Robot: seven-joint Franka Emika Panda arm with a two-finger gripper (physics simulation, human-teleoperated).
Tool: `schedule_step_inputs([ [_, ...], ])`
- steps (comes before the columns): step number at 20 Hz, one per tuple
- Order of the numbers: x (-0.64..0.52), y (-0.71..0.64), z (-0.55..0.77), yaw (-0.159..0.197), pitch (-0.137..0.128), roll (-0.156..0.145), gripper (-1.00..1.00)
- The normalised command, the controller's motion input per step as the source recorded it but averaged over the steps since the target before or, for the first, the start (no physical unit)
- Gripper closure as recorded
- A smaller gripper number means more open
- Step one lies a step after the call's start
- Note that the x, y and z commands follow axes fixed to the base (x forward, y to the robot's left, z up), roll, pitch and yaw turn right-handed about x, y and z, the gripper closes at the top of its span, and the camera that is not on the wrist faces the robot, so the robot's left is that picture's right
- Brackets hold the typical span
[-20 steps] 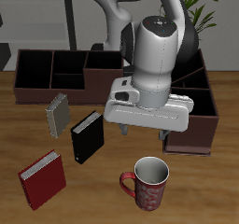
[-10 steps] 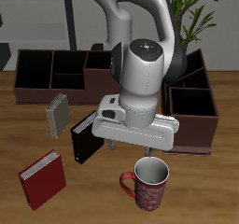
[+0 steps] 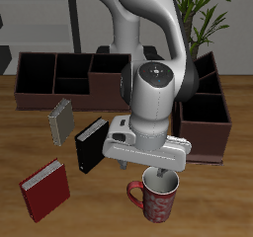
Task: Place the red mug into the back desk caddy's right compartment and place the black book into the left desk caddy's right compartment
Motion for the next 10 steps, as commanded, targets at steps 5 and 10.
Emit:
schedule_step_inputs([
  [5, 0.09, 0.1, -0.41, -0.047, 0.062, 0.011, -1.0],
  [10, 0.06, 0.12, -0.31, -0.04, 0.061, 0.032, 1.0],
])
